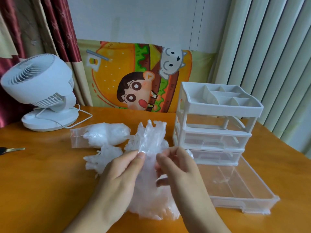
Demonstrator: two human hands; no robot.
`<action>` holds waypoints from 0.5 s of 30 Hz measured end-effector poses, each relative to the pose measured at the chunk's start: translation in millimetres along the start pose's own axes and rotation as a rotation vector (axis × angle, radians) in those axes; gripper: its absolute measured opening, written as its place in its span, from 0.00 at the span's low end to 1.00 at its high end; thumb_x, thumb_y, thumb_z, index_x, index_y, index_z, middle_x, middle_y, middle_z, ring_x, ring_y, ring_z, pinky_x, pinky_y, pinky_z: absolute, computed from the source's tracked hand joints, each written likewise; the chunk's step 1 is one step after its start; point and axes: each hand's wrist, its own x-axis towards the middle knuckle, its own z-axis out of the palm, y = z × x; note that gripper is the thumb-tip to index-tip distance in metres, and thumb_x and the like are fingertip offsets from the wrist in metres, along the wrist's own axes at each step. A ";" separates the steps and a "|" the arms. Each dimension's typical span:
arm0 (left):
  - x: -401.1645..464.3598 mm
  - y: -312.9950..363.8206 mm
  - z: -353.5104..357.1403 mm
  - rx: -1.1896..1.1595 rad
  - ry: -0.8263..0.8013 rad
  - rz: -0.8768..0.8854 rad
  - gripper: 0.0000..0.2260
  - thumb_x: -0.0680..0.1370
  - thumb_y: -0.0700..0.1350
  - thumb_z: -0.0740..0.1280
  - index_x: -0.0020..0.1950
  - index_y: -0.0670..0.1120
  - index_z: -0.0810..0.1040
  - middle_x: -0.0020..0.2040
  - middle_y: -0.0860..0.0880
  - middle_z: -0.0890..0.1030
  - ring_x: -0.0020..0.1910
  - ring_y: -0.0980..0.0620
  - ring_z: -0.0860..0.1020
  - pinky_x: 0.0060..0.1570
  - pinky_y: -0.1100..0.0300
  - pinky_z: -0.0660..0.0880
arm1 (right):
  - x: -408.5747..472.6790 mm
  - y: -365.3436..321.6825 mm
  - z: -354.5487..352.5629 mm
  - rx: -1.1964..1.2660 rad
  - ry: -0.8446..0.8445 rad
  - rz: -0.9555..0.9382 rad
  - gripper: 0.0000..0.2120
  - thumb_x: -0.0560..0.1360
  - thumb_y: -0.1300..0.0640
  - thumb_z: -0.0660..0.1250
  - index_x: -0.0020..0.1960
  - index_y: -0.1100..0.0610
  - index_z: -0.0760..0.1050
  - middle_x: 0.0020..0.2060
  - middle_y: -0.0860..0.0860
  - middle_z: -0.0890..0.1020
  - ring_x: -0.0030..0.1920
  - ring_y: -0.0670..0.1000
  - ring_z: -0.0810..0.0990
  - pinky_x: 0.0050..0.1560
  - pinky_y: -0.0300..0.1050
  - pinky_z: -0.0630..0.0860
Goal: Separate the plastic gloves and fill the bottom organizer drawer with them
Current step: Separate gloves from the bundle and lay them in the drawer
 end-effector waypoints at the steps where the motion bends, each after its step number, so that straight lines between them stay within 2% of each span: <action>1: -0.4 0.6 0.3 0.018 -0.024 -0.010 0.19 0.85 0.59 0.59 0.52 0.47 0.83 0.49 0.46 0.84 0.54 0.50 0.82 0.59 0.49 0.76 | 0.0 -1.7 -0.7 0.062 -0.014 0.046 0.11 0.80 0.52 0.72 0.49 0.60 0.77 0.38 0.54 0.82 0.39 0.52 0.83 0.42 0.52 0.84; 3: -1.5 2.6 1.9 0.059 -0.058 0.026 0.18 0.86 0.56 0.59 0.49 0.47 0.82 0.46 0.49 0.81 0.52 0.50 0.81 0.56 0.47 0.76 | 0.7 -2.5 -1.5 0.056 -0.029 0.073 0.15 0.79 0.50 0.73 0.48 0.62 0.75 0.39 0.59 0.82 0.40 0.58 0.84 0.38 0.50 0.85; 5: -3.1 5.1 3.2 0.115 -0.052 0.097 0.19 0.84 0.59 0.59 0.41 0.49 0.77 0.40 0.51 0.74 0.42 0.54 0.76 0.45 0.50 0.72 | 1.2 -0.9 -2.6 -0.028 -0.001 0.051 0.11 0.79 0.57 0.72 0.43 0.62 0.75 0.34 0.57 0.80 0.36 0.56 0.81 0.36 0.55 0.84; 7: -4.2 4.9 3.0 0.190 -0.039 0.140 0.19 0.80 0.63 0.60 0.38 0.52 0.73 0.37 0.54 0.71 0.37 0.56 0.72 0.40 0.59 0.67 | 2.7 1.7 -3.0 -0.098 0.003 0.043 0.09 0.77 0.59 0.70 0.42 0.62 0.76 0.33 0.57 0.79 0.35 0.54 0.79 0.43 0.66 0.84; 9: -3.1 1.7 2.8 0.238 -0.010 0.147 0.17 0.80 0.64 0.62 0.38 0.55 0.75 0.36 0.55 0.73 0.37 0.56 0.74 0.38 0.63 0.68 | 2.7 0.6 -2.3 -0.090 -0.038 0.056 0.07 0.77 0.60 0.69 0.45 0.64 0.78 0.39 0.63 0.82 0.40 0.62 0.83 0.48 0.71 0.82; 11: -1.6 -2.7 2.9 0.246 0.013 0.106 0.12 0.82 0.58 0.65 0.43 0.55 0.80 0.37 0.55 0.80 0.40 0.54 0.79 0.40 0.57 0.77 | 4.3 -0.4 -3.4 -0.059 -0.046 0.076 0.09 0.75 0.59 0.69 0.47 0.66 0.76 0.44 0.67 0.82 0.45 0.66 0.83 0.50 0.72 0.81; 13: -0.3 -5.0 2.3 0.240 0.010 0.049 0.09 0.83 0.52 0.65 0.49 0.53 0.84 0.42 0.53 0.85 0.47 0.54 0.83 0.48 0.51 0.82 | 5.7 -0.8 -5.5 -0.021 -0.037 0.100 0.08 0.77 0.61 0.68 0.46 0.67 0.75 0.44 0.66 0.83 0.46 0.63 0.85 0.49 0.67 0.83; 15: 1.1 -4.6 -0.8 0.220 0.038 0.038 0.09 0.83 0.48 0.65 0.50 0.52 0.85 0.43 0.53 0.86 0.48 0.55 0.84 0.49 0.56 0.80 | 7.1 2.3 -7.8 -0.028 0.032 0.105 0.08 0.80 0.61 0.66 0.45 0.65 0.74 0.40 0.63 0.82 0.45 0.64 0.84 0.47 0.62 0.85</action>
